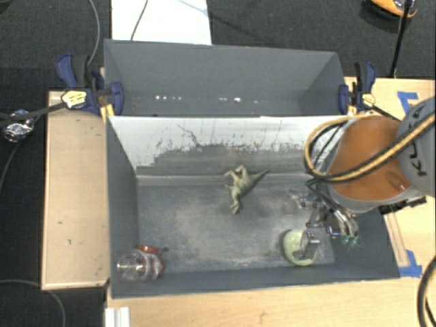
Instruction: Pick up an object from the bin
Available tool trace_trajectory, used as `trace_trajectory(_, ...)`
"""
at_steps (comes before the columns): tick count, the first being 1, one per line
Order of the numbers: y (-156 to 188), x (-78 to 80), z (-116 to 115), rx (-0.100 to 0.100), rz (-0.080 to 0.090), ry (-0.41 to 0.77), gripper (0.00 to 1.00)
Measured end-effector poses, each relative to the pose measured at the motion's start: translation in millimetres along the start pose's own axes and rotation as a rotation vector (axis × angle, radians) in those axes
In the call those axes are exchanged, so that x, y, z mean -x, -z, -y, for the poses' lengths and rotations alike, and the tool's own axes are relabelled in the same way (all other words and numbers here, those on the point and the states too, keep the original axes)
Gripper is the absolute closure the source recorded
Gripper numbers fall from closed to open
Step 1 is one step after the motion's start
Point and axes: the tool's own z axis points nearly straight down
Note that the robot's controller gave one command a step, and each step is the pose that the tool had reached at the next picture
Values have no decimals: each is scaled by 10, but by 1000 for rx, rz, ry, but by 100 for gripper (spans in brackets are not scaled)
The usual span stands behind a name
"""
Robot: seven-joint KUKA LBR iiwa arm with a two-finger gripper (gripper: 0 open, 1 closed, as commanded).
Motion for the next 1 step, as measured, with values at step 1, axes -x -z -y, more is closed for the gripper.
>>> trace_trajectory(1,42,18,0,-1,8,1,0)
